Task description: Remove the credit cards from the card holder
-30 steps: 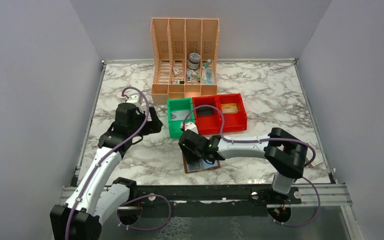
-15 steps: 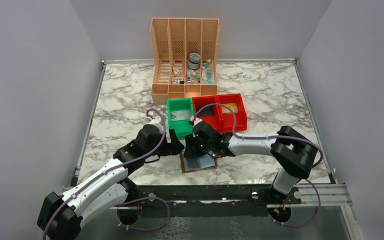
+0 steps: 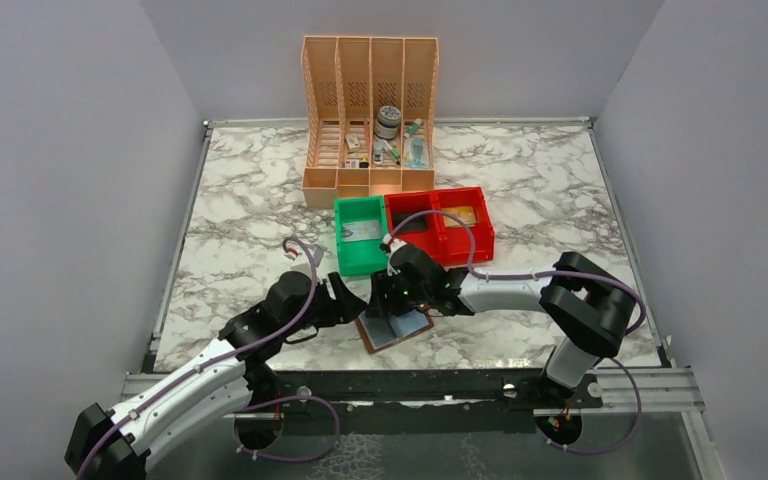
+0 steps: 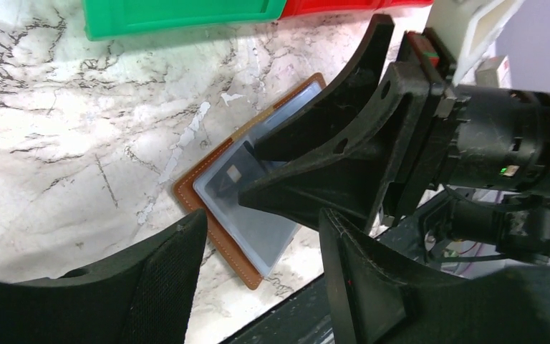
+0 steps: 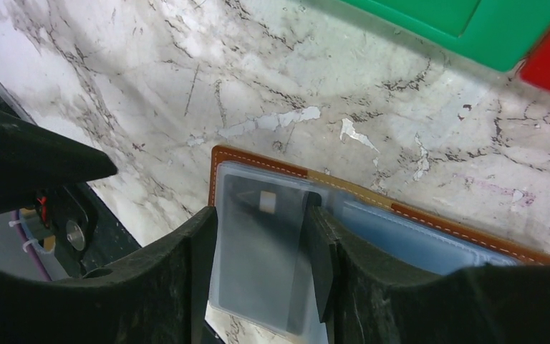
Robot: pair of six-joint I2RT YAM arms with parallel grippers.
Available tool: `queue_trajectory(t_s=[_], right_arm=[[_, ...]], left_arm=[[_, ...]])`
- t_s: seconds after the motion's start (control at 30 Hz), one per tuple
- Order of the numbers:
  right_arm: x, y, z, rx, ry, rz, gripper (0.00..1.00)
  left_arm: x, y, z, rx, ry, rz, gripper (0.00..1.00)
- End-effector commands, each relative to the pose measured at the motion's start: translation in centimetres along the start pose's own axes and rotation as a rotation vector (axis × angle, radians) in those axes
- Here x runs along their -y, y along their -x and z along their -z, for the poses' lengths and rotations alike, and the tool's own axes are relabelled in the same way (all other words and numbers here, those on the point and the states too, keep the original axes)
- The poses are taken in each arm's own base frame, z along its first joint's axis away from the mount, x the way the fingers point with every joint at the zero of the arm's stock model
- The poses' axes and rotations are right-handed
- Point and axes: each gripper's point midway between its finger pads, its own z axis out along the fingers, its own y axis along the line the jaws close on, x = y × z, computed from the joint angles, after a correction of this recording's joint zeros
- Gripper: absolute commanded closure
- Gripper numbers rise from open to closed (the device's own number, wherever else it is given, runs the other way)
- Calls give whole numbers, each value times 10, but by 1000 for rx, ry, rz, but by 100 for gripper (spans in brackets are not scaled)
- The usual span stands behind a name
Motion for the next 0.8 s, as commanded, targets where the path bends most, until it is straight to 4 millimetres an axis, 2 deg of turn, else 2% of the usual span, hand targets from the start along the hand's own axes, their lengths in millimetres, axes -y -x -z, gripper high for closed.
queue_trajectory(t_s=[0.0,0.23,0.37,0.57,0.77], right_arm=[[24,-19,8,-56,-91,37,47],[24,-16,11,-72,-133,189,41],[25,-18,9,-81,-211,243,39],[44,-28,5,-102,-370,278,36],[49,-27,6,-91,-450,310,35]], left_arm=[[4,14,8,86,-10,57,40],[-14,36,26,218,94,106,40],[-19,36,28,211,127,96,39],[-18,35,27,191,144,78,38],[-19,35,27,191,145,68,37]])
